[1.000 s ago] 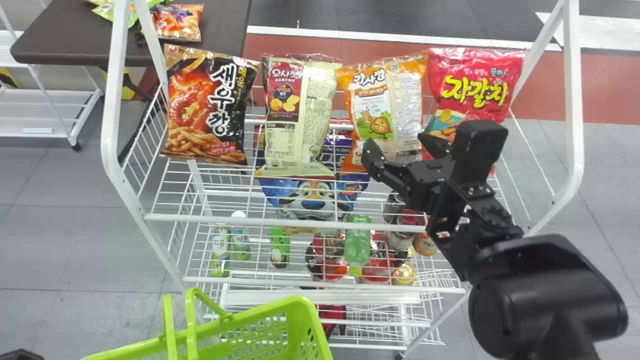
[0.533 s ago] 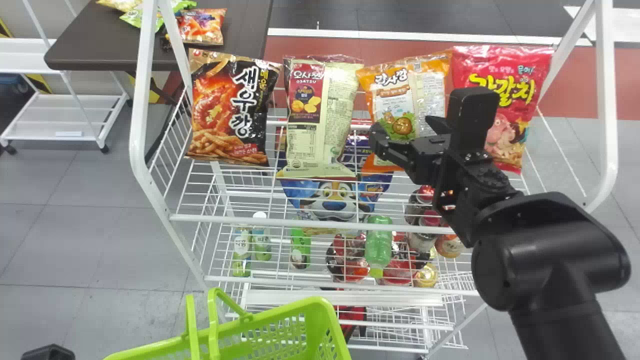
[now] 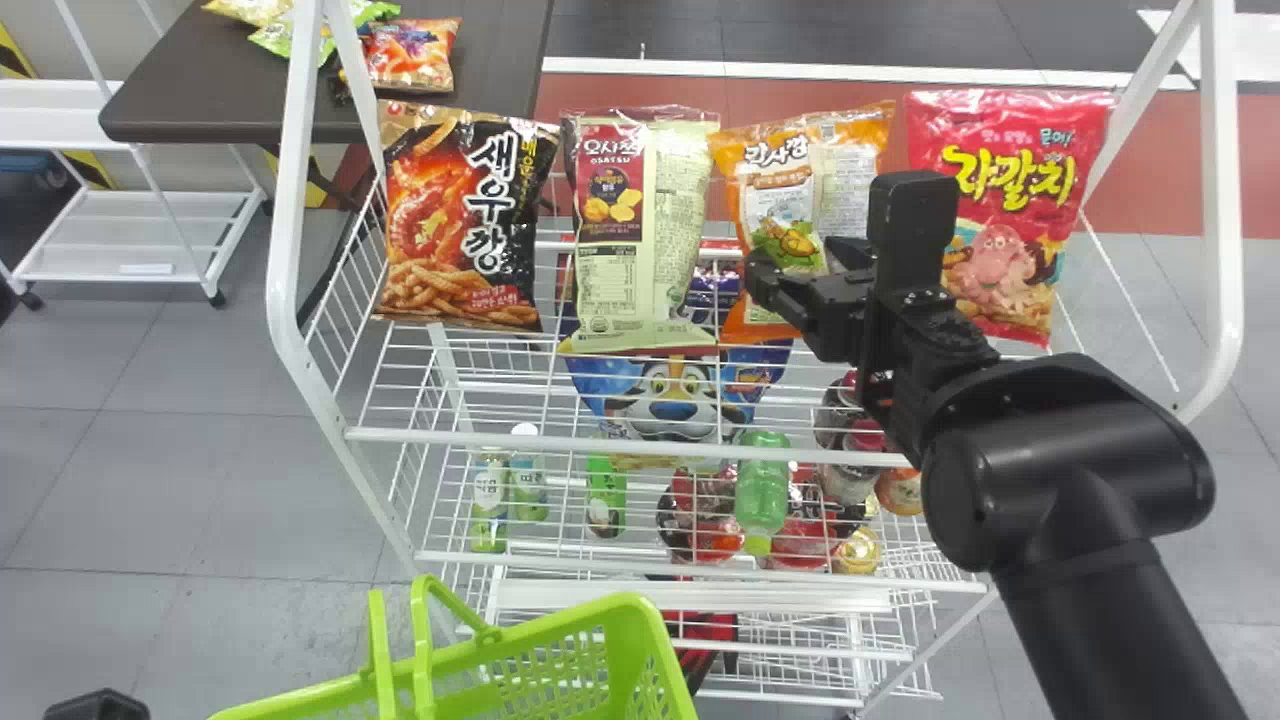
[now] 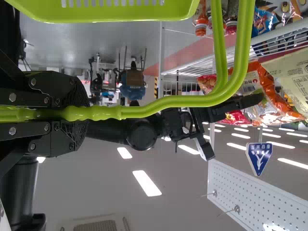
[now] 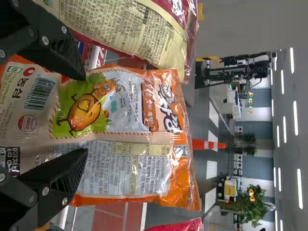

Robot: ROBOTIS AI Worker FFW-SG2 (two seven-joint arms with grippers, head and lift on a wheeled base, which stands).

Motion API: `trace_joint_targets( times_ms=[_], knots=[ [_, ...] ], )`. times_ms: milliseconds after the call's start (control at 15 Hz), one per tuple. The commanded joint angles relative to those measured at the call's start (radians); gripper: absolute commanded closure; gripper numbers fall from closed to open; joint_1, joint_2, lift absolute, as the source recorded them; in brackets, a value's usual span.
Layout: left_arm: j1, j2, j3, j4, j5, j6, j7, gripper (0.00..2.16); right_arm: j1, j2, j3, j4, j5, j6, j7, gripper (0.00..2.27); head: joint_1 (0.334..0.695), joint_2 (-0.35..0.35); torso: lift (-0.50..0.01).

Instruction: Hold basket handle with left hand then pick Gamjakkang with right hand and place into basket

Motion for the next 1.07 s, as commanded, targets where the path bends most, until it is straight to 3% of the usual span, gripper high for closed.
trace_joint_targets(
  times_ms=[0, 133, 667, 1000],
  knots=[
    [-0.002, 0.0, 0.001, 0.002, 0.0, 0.001, 0.002, 2.15, 0.009, 0.001, 0.009, -0.021, 0.014, 0.044, -0.035, 1.94, 0.695, 0.006, -0.018],
    [-0.002, 0.0, 0.002, 0.003, 0.0, 0.001, 0.002, 2.15, 0.034, 0.001, 0.005, -0.055, 0.042, 0.05, -0.053, 2.24, 0.695, 0.002, -0.018],
    [-0.002, -0.001, 0.002, 0.003, 0.0, 0.001, 0.001, 2.15, 0.158, 0.001, 0.007, -0.358, 0.12, 0.176, -0.109, 2.24, 0.695, -0.023, -0.018],
    [-0.002, -0.001, 0.001, 0.005, 0.0, 0.001, -0.004, 2.15, 0.244, -0.011, 0.016, -0.601, 0.087, 0.403, -0.05, 2.24, 0.695, -0.024, -0.018]
  ],
)
